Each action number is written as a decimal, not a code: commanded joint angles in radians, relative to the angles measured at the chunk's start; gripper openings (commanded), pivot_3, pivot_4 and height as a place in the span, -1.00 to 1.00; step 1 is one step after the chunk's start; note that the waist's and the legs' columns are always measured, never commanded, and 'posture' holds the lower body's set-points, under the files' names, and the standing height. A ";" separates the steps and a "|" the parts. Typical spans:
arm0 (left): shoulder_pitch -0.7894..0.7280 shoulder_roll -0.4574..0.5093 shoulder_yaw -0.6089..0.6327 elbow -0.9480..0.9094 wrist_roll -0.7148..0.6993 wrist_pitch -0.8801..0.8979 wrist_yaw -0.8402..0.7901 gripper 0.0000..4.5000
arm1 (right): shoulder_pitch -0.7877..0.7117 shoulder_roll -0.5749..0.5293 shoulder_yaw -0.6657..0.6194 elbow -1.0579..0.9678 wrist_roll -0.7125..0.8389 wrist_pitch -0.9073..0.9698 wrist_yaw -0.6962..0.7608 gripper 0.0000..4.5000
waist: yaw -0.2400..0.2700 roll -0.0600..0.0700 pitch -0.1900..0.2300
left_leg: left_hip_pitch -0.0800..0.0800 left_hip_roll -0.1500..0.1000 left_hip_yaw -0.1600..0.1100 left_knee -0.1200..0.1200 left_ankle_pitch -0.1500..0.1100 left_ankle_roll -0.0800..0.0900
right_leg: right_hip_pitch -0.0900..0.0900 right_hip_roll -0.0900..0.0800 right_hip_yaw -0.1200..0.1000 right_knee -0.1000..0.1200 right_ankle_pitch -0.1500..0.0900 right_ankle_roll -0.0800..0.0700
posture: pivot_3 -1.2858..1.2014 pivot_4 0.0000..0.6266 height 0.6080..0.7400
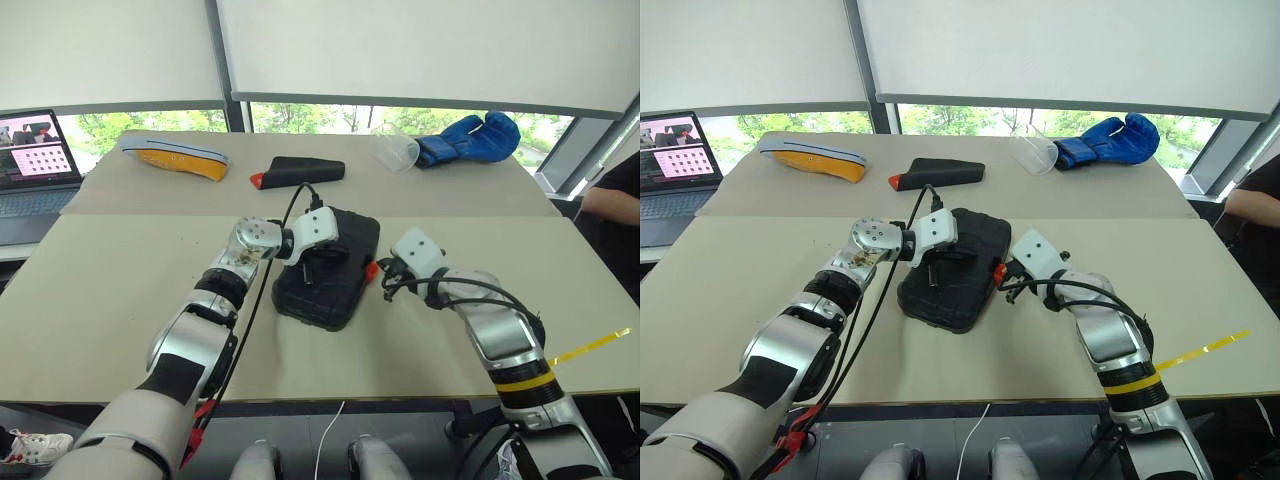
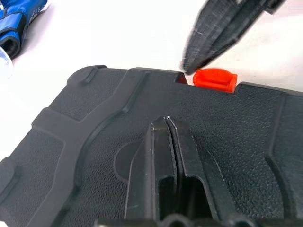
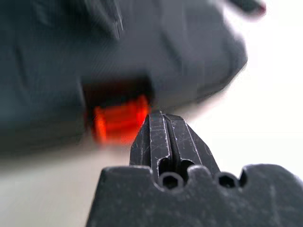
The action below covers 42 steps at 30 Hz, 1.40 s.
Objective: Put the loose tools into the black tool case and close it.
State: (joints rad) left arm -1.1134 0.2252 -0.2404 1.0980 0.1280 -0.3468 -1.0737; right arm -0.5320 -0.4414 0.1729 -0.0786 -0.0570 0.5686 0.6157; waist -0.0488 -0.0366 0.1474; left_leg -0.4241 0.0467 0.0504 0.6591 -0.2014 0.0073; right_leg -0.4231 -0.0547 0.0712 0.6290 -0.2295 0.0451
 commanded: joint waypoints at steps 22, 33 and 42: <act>0.064 -0.003 -0.048 0.027 0.056 0.006 -0.014 -0.97 | 0.051 -0.046 -0.005 -0.031 -0.004 -0.045 -0.035 -1.00 | 0.006 0.000 0.000 | 0.001 -0.001 0.000 0.000 -0.001 0.000 | 0.001 -0.001 0.000 0.001 -0.003 0.000 | 0.03 -0.52 0.91; 0.062 -0.003 -0.042 0.030 0.057 0.007 -0.013 -0.97 | 0.044 0.055 0.017 -0.087 0.011 -0.008 -0.050 -1.00 | 0.003 0.001 -0.001 | 0.002 0.000 -0.001 0.000 -0.001 0.000 | 0.002 0.001 0.000 0.003 -0.003 -0.001 | 0.03 -0.52 0.91; 0.084 0.136 0.086 -0.077 -0.095 0.127 -0.161 -0.50 | 0.207 -0.144 -0.394 -0.379 0.432 0.171 0.209 -0.50 | 0.003 0.001 -0.001 | 0.000 -0.001 -0.001 0.000 -0.001 0.000 | 0.001 0.000 0.000 0.002 -0.002 -0.002 | 0.03 -0.52 0.91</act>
State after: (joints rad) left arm -1.0601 0.3125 -0.1734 1.0265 0.0536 -0.2735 -1.1729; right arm -0.3367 -0.5553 -0.1348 -0.3747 0.2707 0.7033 0.7567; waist -0.0456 -0.0356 0.1463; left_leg -0.4241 0.0464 0.0490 0.6587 -0.2020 0.0069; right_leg -0.4224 -0.0546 0.0712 0.6310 -0.2310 0.0422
